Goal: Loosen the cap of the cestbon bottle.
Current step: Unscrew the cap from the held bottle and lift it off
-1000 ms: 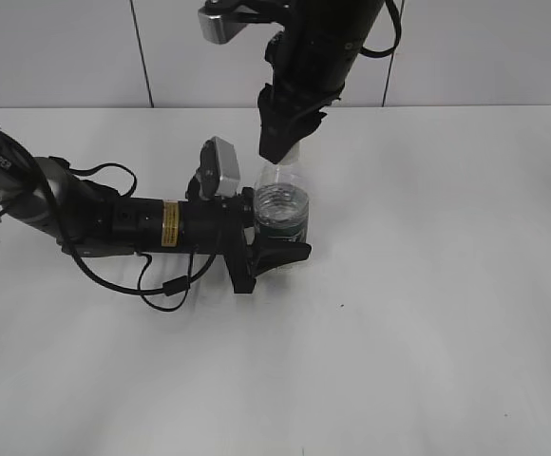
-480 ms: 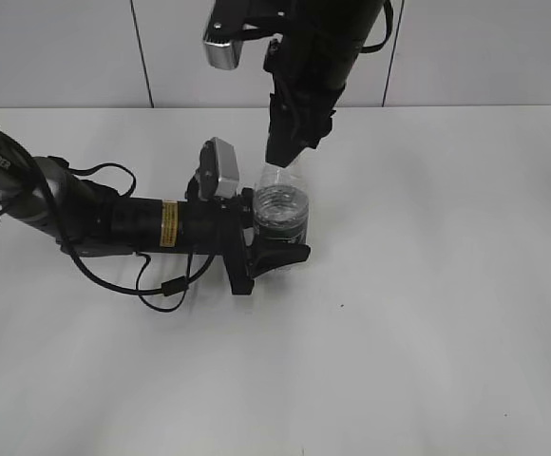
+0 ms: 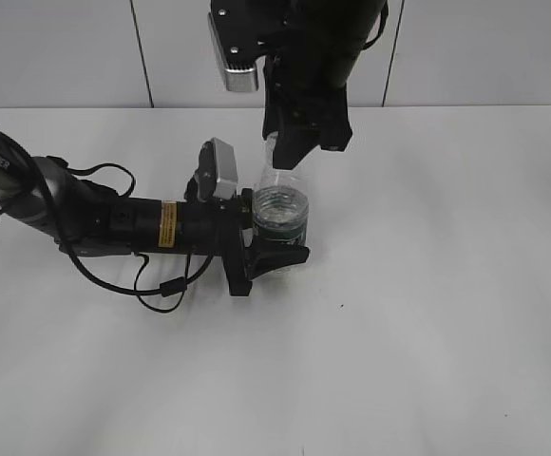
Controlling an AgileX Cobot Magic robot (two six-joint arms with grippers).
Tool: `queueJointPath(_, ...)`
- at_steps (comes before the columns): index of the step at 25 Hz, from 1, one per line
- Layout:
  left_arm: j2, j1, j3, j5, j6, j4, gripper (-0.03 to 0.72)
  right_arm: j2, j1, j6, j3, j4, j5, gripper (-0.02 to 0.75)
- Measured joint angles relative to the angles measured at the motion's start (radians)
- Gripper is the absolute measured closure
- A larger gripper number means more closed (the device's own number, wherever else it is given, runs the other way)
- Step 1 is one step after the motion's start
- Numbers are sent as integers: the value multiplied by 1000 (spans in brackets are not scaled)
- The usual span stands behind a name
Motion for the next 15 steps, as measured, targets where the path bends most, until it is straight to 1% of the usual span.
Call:
queueJointPath(9, 0, 0, 0, -5, 7, 4, 284, 0, 0, -300, 0, 3, 11, 435)
queueJointPath(12, 1, 2, 0, -7, 7, 6, 284, 0, 0, -342, 0, 3, 13, 435)
queueJointPath(15, 1, 2, 0, -9, 7, 7, 284, 0, 0, -336, 0, 3, 13, 435)
